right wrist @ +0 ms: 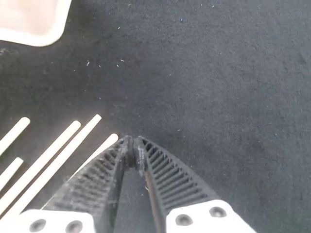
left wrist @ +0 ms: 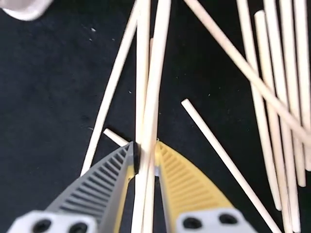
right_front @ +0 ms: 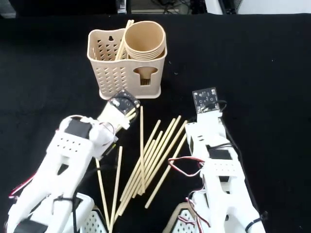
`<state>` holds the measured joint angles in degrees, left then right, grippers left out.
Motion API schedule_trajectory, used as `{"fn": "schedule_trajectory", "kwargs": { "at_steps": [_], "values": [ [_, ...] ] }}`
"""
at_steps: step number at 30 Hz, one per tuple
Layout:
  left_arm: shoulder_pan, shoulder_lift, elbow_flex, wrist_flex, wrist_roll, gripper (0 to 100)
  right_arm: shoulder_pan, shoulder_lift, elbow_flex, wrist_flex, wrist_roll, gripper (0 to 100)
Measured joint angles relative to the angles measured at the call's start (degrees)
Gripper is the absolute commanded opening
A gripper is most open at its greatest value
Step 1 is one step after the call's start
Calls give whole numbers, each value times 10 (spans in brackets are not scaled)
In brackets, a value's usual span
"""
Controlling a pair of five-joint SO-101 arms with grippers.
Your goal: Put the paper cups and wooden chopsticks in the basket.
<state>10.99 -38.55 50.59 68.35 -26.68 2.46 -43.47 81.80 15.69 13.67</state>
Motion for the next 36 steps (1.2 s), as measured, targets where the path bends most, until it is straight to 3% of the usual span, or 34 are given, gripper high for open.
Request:
{"fn": "schedule_trajectory", "kwargs": {
  "at_steps": [9,16,27,36],
  "values": [
    [0,-249,-3,25,24,30,0,0,0,0,0,20],
    [-23,-382,-3,-41,89,30,0,0,2,0,0,20],
    [-31,-375,-3,-149,142,30,0,0,2,0,0,20],
    [-31,-370,-34,-319,188,30,0,0,2,0,0,20]
  ]
}}
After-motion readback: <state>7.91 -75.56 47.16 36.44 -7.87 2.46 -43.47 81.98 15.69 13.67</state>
